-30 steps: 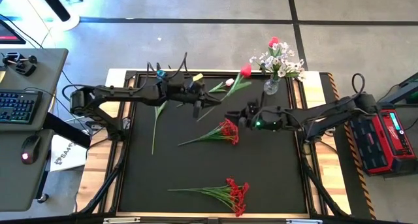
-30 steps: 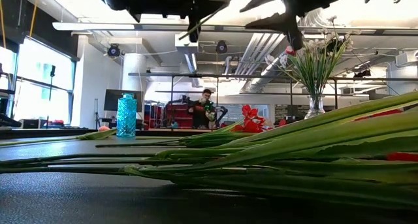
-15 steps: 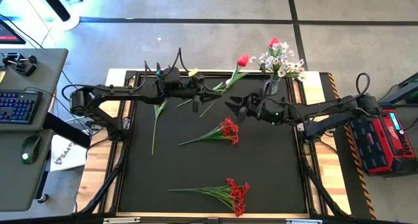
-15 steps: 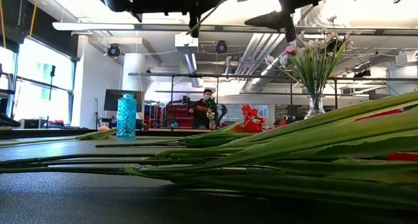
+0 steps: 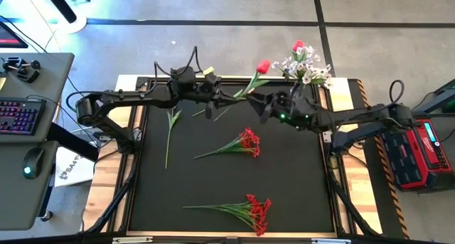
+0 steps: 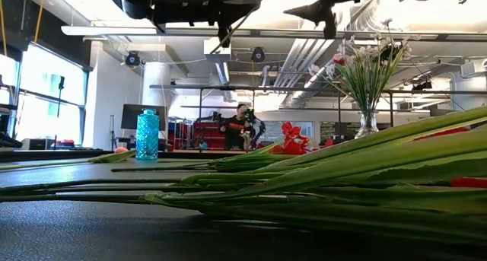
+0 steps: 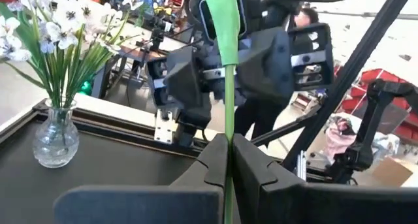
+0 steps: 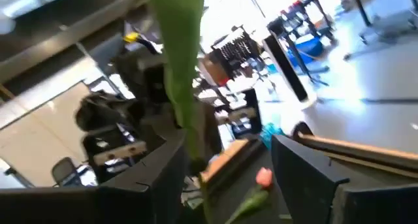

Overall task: Sort flowers into vase by color
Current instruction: Put the red tulip into the transparent vase

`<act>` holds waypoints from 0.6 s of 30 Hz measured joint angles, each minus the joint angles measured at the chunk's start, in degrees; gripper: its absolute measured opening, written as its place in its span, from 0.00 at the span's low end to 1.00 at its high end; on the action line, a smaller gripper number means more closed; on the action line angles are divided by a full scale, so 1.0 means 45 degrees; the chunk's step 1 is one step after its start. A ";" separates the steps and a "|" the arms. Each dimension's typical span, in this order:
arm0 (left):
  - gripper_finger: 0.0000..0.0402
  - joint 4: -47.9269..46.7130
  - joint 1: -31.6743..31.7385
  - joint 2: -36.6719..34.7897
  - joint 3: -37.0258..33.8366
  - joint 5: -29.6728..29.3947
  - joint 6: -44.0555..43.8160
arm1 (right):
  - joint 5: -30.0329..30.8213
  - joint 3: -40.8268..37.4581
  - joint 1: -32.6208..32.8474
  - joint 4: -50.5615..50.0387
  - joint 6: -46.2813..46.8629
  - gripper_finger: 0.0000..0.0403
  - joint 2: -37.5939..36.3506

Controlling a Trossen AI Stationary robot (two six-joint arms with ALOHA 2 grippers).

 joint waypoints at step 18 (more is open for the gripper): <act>0.00 -0.1267 -0.0033 0.0092 0.0000 -0.0073 0.1139 | -0.3073 0.0608 -0.1599 0.0052 -0.0736 0.33 0.0000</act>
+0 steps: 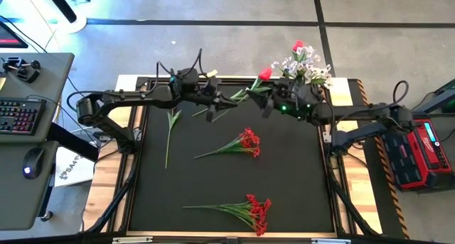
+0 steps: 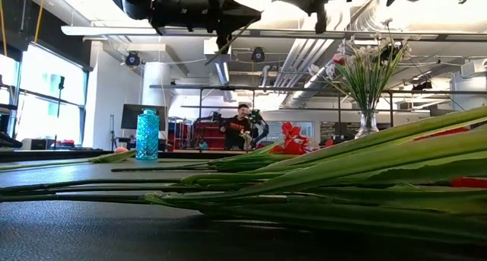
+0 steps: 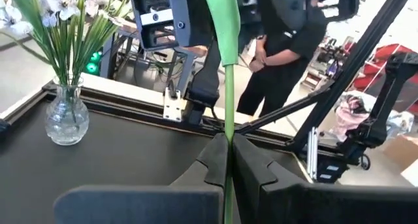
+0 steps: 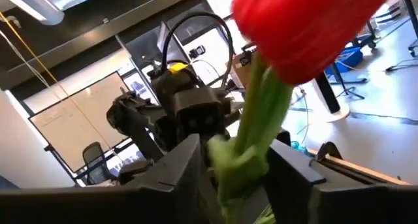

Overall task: Sort flowers into vase by color
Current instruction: Put the red tulip into the transparent vase

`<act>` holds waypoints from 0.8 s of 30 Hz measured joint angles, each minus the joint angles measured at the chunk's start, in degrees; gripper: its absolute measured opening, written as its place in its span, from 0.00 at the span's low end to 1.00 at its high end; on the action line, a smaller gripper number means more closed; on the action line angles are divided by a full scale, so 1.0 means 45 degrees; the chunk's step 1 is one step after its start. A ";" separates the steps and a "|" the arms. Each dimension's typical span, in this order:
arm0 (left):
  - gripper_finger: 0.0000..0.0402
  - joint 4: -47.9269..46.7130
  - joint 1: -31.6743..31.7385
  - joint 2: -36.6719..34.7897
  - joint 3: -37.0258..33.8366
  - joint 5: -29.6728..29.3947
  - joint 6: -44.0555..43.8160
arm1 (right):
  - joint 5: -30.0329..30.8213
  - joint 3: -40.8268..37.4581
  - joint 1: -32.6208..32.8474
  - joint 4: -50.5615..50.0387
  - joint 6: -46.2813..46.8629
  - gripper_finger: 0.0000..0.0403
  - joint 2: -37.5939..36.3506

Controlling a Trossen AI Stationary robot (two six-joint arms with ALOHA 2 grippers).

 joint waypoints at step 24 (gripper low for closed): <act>0.23 -0.3697 0.0010 0.0010 0.0000 -0.1667 0.0755 | 0.4513 0.3138 -0.0247 -1.1897 -0.1467 0.00 -0.1535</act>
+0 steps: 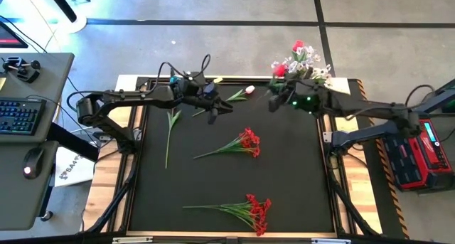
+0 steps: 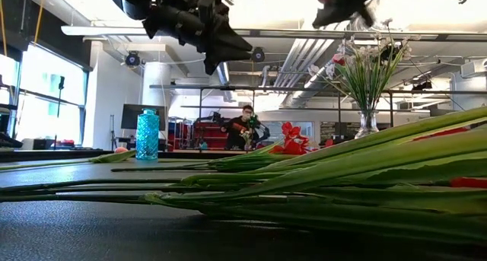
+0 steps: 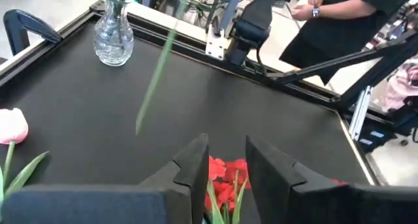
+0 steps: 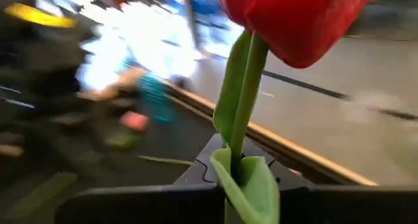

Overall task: Sort flowers into vase by color
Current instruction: Put the red tulip into the transparent vase

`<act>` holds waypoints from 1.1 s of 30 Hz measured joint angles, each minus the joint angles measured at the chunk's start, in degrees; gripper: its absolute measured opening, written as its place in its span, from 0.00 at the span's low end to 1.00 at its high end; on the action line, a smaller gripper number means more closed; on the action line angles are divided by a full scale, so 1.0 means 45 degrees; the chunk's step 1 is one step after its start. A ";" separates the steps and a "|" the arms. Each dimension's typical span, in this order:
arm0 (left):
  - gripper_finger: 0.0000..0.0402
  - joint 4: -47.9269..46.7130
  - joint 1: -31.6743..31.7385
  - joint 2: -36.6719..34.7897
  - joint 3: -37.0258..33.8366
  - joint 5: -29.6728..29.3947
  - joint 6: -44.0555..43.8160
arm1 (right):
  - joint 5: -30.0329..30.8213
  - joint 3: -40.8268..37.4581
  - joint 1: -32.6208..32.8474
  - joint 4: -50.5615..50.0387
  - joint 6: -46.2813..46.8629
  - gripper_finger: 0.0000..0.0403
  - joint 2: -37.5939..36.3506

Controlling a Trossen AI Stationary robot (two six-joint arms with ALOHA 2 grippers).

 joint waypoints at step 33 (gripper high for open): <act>0.22 0.0880 -0.0039 0.0593 0.0005 -0.1087 -0.0056 | 0.3485 0.2734 -0.2272 -0.5262 -0.2643 0.00 0.0658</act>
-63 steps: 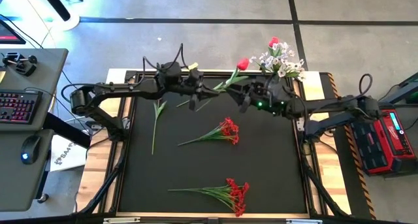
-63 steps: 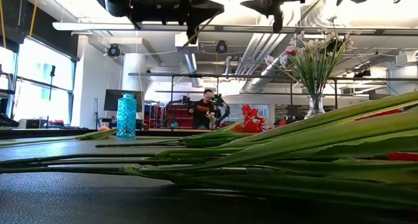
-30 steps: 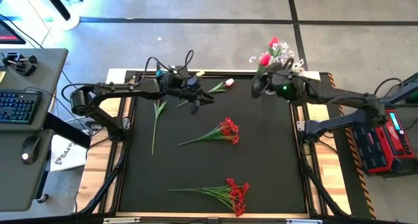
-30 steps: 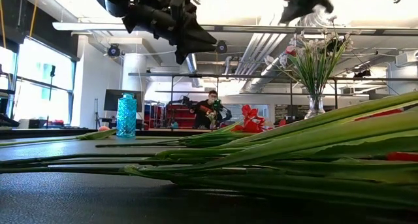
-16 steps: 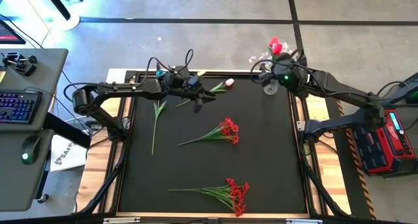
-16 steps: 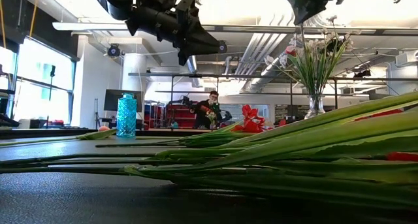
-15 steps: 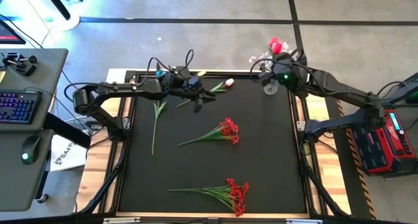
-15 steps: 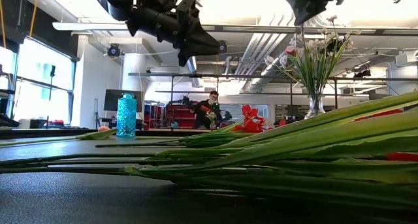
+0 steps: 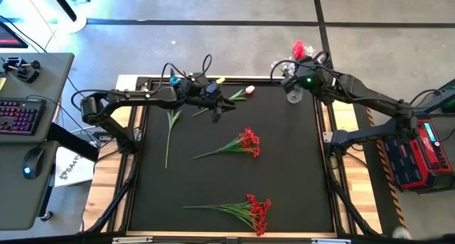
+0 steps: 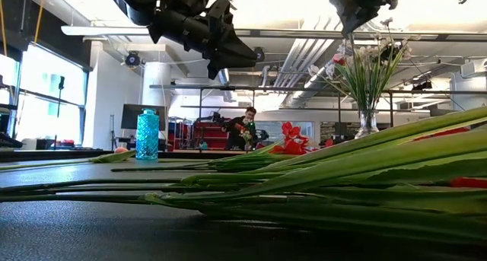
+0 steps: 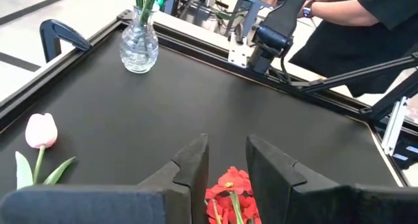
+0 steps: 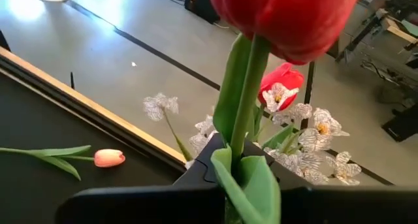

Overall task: Sort flowers into vase by color
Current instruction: Put the red tulip into the transparent vase

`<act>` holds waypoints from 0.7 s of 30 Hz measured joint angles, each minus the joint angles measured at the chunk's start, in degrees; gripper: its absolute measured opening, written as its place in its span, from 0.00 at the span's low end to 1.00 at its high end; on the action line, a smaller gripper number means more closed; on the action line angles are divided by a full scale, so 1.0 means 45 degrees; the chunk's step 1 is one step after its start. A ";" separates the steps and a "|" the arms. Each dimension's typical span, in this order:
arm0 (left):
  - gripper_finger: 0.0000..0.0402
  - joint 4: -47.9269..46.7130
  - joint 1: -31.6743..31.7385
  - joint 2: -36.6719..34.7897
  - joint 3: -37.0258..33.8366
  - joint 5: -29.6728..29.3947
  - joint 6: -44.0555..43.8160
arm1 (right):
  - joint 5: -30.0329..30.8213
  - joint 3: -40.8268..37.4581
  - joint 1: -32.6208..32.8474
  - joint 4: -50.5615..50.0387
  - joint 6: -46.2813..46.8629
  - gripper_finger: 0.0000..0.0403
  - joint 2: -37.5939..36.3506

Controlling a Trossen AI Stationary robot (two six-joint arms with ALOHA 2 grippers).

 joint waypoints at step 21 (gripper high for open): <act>0.22 -0.0019 0.0019 -0.0005 0.0000 -0.0058 -0.0416 | 0.0207 0.0045 0.0164 -0.0059 -0.0715 0.00 -0.0076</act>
